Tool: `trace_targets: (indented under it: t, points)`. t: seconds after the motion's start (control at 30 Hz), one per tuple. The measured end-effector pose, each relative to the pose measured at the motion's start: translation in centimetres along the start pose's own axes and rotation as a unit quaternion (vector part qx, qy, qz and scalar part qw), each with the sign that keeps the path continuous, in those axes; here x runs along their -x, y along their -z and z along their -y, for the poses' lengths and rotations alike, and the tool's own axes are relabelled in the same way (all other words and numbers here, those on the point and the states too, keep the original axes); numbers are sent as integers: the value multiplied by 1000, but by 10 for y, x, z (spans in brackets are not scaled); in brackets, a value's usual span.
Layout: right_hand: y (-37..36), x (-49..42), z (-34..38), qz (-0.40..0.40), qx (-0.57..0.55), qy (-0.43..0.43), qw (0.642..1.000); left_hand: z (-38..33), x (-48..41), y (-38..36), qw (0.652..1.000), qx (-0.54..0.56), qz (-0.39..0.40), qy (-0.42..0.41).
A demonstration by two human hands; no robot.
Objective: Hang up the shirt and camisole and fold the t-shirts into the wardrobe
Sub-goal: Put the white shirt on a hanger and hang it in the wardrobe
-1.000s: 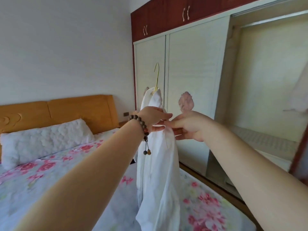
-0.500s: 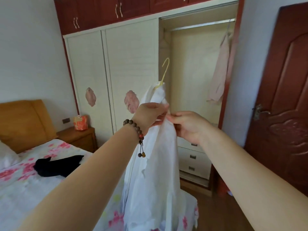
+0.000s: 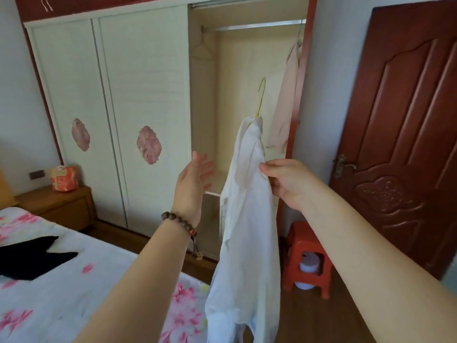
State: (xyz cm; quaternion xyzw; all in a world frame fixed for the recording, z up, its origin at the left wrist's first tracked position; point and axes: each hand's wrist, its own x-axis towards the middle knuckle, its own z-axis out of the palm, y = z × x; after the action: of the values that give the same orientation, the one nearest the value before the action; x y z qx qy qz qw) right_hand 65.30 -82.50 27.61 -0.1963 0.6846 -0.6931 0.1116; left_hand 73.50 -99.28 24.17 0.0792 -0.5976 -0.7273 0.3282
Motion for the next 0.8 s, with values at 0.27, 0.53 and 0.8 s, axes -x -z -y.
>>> trace_targets:
  t: [0.27,0.53,0.8]
  points:
    - [68,-63,-24,-8,34,-9,999,60,-49,-56,999,-4,-27,23]
    - [101,-171,-66,-9,30,-22,999,124,-144,-90,999,9,-36,23]
    - [107,-319,-92,-2,10,-38,999,174,-283,-104,998,-4,-57,21]
